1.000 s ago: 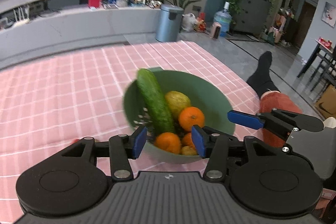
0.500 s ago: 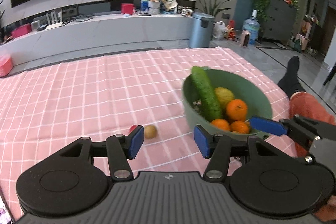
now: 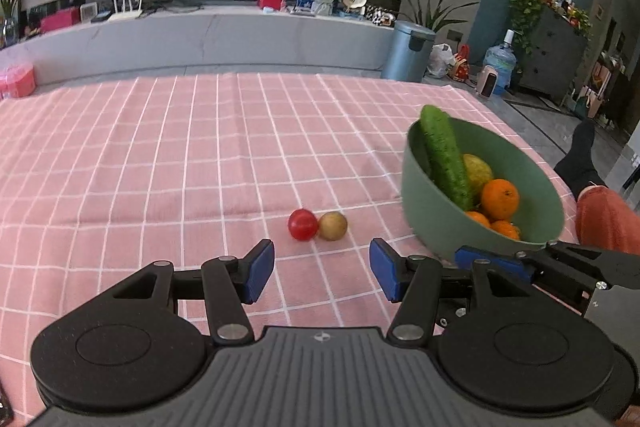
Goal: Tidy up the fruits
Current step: 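Lift both tools out of the colander toward the tomato and longan, then grasp the red cherry tomato with the left tool while the right tool grasps a longan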
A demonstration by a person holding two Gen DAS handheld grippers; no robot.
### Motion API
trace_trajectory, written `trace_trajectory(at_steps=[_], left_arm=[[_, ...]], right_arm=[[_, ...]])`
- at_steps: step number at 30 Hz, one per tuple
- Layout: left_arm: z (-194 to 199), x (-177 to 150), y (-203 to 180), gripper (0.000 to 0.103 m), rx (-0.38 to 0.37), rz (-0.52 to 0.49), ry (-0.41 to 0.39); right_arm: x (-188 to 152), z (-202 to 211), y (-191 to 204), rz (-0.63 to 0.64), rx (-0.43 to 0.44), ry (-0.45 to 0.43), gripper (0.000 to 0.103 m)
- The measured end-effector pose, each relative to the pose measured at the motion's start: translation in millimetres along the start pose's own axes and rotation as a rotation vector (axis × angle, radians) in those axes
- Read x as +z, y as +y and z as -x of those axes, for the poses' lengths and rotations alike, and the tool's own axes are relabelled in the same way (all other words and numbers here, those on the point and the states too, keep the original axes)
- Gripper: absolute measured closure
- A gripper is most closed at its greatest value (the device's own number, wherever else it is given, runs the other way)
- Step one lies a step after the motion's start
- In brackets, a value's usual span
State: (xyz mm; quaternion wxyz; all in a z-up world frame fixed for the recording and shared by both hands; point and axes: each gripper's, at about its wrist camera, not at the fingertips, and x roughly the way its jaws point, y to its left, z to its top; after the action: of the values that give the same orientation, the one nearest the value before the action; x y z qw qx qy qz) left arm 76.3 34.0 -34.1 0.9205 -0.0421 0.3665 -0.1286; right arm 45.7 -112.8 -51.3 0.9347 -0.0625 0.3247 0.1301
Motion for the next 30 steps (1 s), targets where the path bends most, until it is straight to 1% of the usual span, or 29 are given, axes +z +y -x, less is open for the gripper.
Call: trace_trajectory(at_steps=[3,6,10,12,13,15,18,21,30], left_arm=[[-12,0,6,0.038,-0.001,0.017,0.012],[-23,0,11,0.038,-0.003,0.023,0.027],[-35,3,17,0.044,0.010,0.019,0.031],[-39,5,23,0.045,0.021,0.042,0.030],[-41,6,26,0.048,0.030,0.053,0.028],[-44,8,32,0.051,0.043,0.071,0.022],[-46,8,39,0.054,0.037,0.091,0.016],[-48,5,45,0.054,0.035,0.101,0.014],[-50,6,48,0.054,-0.005,0.104,0.008]], right_arm=[[2,-15,2,0.024,0.002,0.020,0.073],[4,-29,2,0.032,-0.002,0.030,0.077],[9,-50,8,0.047,-0.021,0.025,0.080],[12,-60,12,0.066,-0.048,0.015,0.081],[13,-64,15,0.074,-0.061,0.013,0.081],[16,-74,21,0.090,-0.076,0.008,0.085],[19,-87,27,0.124,-0.101,0.005,0.086],[20,-96,27,0.122,-0.113,0.011,0.086],[20,-110,19,0.093,-0.068,0.004,0.085]])
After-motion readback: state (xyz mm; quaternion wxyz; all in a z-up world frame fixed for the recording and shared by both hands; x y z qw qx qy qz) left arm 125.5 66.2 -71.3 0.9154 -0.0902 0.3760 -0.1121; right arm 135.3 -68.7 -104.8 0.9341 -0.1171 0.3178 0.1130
